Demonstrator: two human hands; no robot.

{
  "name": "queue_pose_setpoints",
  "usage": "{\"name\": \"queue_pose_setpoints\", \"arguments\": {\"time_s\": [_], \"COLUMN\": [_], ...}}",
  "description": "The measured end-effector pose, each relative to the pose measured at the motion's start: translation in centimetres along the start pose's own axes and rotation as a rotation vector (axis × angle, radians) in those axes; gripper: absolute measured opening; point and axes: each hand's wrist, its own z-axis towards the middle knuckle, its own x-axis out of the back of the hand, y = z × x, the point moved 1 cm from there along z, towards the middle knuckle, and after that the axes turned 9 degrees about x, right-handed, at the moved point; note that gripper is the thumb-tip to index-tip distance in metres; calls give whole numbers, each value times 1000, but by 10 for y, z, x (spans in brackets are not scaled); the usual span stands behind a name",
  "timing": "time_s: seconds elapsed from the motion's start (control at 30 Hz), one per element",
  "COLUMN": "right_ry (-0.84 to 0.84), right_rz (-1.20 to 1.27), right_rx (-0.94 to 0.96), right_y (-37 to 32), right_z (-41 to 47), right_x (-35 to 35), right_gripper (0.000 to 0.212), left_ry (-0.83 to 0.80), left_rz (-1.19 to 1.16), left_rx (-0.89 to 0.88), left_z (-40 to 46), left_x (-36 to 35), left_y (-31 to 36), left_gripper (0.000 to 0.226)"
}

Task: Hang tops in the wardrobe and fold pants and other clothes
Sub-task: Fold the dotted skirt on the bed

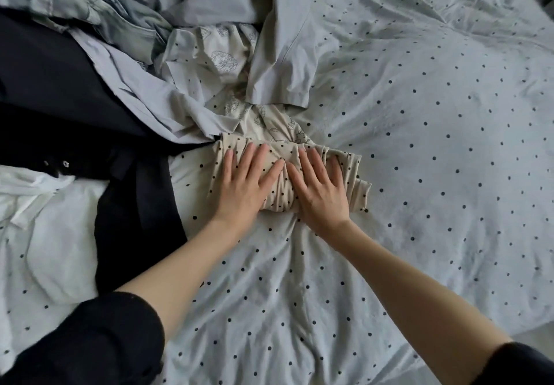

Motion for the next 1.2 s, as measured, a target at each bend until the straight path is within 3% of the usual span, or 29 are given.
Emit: {"name": "queue_pose_setpoints", "arguments": {"time_s": [0.17, 0.3, 0.57, 0.83, 1.0, 1.1, 1.2], "right_ry": [133, 122, 367, 416, 393, 344, 270], "right_rz": [93, 174, -45, -420, -609, -724, -787], "right_rx": [-14, -65, -339, -696, -894, -1012, -1154], "right_y": [-1, -6, 30, 101, 129, 140, 139], "right_z": [7, -18, -132, -324, -478, -566, -651], "right_x": [22, 65, 196, 301, 350, 375, 393], "right_gripper": [27, 35, 41, 31, 30, 27, 38], "left_ry": [181, 264, 601, 671, 685, 615, 550], "left_rz": [-129, -230, -324, -533, -658, -718, -744], "left_rx": [-45, -88, -438, -791, -1069, -1207, -1369], "left_z": [0, -18, -22, -46, -100, -143, -193], "left_x": [16, 42, 170, 290, 354, 388, 418], "left_y": [-6, -9, 66, 258, 412, 498, 573], "left_gripper": [44, 39, 34, 34, 36, 42, 51]}}
